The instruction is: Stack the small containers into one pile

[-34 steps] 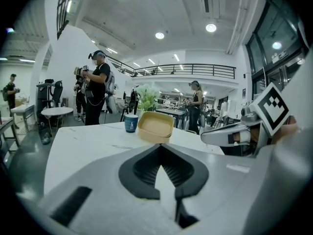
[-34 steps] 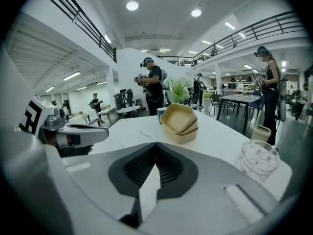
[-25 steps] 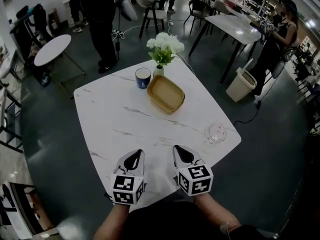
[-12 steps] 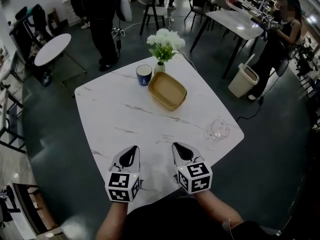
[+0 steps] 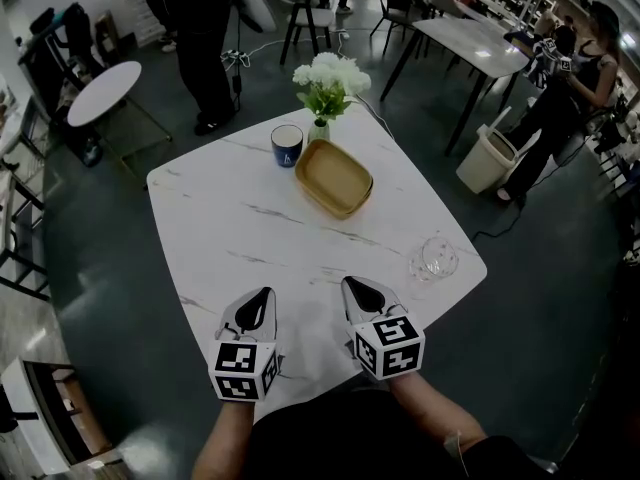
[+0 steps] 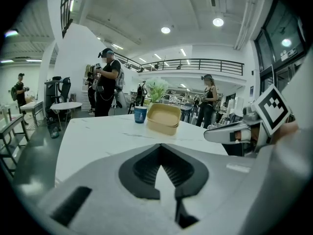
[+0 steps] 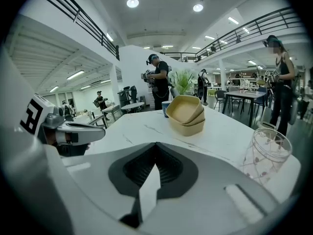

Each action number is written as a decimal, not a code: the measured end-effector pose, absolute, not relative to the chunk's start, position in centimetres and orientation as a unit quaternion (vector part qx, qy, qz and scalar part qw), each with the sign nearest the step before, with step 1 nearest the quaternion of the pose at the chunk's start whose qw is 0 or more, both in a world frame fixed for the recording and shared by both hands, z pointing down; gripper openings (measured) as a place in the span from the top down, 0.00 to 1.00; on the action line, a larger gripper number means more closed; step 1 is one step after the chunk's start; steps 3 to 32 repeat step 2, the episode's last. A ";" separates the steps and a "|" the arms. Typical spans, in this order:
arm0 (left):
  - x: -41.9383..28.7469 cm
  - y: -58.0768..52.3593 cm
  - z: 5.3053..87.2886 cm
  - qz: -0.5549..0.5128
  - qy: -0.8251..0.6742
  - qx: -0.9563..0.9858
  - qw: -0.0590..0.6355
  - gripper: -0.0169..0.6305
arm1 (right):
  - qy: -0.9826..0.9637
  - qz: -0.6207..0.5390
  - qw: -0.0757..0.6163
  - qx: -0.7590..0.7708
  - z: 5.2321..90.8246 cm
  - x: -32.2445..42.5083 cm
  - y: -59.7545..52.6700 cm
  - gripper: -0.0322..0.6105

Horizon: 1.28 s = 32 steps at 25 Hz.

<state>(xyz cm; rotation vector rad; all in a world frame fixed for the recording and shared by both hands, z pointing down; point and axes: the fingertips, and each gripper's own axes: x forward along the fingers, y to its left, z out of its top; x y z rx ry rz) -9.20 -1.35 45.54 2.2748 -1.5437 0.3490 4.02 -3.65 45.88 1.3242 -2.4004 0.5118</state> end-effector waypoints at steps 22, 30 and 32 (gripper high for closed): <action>-9.4 -1.5 45.5 0.121 -0.551 0.805 0.185 0.98 | -0.848 0.179 0.176 0.467 45.8 4.1 -3.9 0.95; -9.4 -1.5 45.5 0.121 -0.551 0.805 0.185 0.98 | -0.848 0.179 0.176 0.467 45.8 4.1 -3.9 0.95; -9.4 -1.5 45.5 0.121 -0.551 0.805 0.185 0.98 | -0.848 0.179 0.176 0.467 45.8 4.1 -3.9 0.95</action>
